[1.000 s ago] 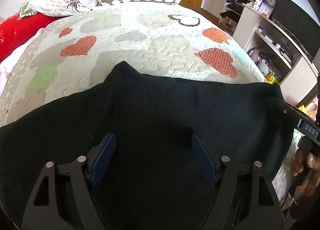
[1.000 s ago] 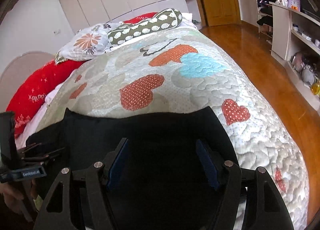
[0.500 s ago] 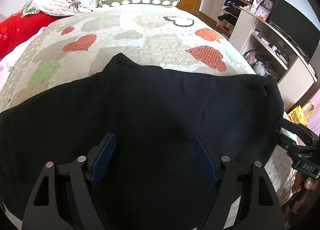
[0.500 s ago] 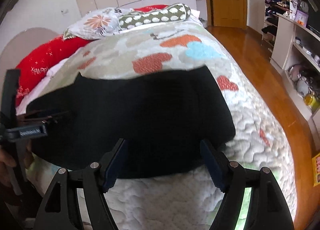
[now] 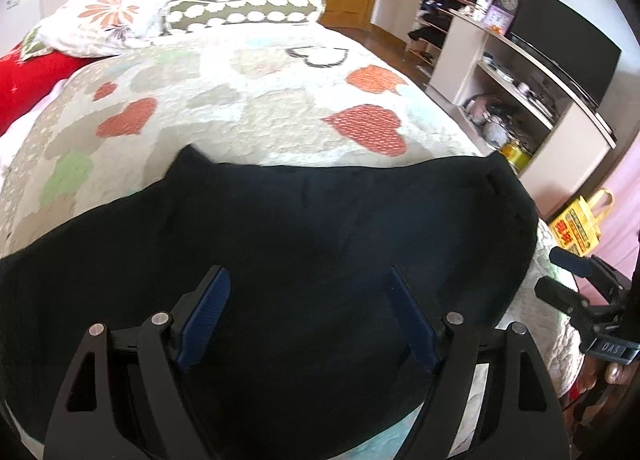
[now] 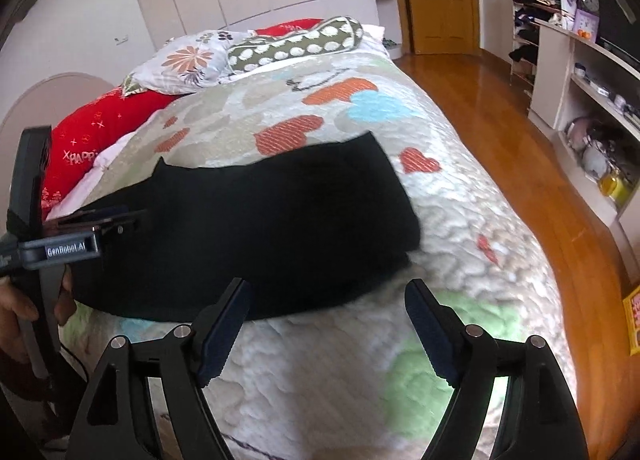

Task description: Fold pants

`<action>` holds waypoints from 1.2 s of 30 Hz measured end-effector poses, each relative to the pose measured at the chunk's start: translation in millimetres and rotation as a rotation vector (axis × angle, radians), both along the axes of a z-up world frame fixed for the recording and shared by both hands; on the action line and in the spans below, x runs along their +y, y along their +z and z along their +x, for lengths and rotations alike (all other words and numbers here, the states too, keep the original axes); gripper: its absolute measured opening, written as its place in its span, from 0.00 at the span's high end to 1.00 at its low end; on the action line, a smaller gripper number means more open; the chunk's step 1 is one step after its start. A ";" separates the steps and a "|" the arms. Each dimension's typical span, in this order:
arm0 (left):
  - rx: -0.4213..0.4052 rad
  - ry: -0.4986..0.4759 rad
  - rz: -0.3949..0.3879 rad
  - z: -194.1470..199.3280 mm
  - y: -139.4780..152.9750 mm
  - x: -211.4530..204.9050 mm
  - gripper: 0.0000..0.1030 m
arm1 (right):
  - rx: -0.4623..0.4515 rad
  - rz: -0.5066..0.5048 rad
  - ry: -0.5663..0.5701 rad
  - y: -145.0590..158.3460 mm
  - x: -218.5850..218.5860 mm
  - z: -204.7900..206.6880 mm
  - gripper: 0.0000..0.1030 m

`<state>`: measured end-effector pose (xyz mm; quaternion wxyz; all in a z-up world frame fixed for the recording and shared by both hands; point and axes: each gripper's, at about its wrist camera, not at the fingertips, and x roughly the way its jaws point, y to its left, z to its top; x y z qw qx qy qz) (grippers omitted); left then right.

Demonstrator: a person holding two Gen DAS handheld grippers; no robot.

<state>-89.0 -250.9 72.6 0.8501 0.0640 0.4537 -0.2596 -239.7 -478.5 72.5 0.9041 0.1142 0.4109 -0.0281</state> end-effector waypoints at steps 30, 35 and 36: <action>0.107 -0.496 -0.006 37.3 -4.0 -156.5 0.19 | -0.028 0.225 0.006 -27.0 -29.0 16.7 0.20; 0.154 -0.557 -0.015 44.2 -13.3 -174.9 0.19 | -0.054 0.258 -0.003 -30.3 -32.2 18.2 0.19; 0.157 -0.564 -0.014 45.3 -14.9 -178.6 0.19 | -0.060 0.261 -0.005 -31.1 -32.5 18.2 0.19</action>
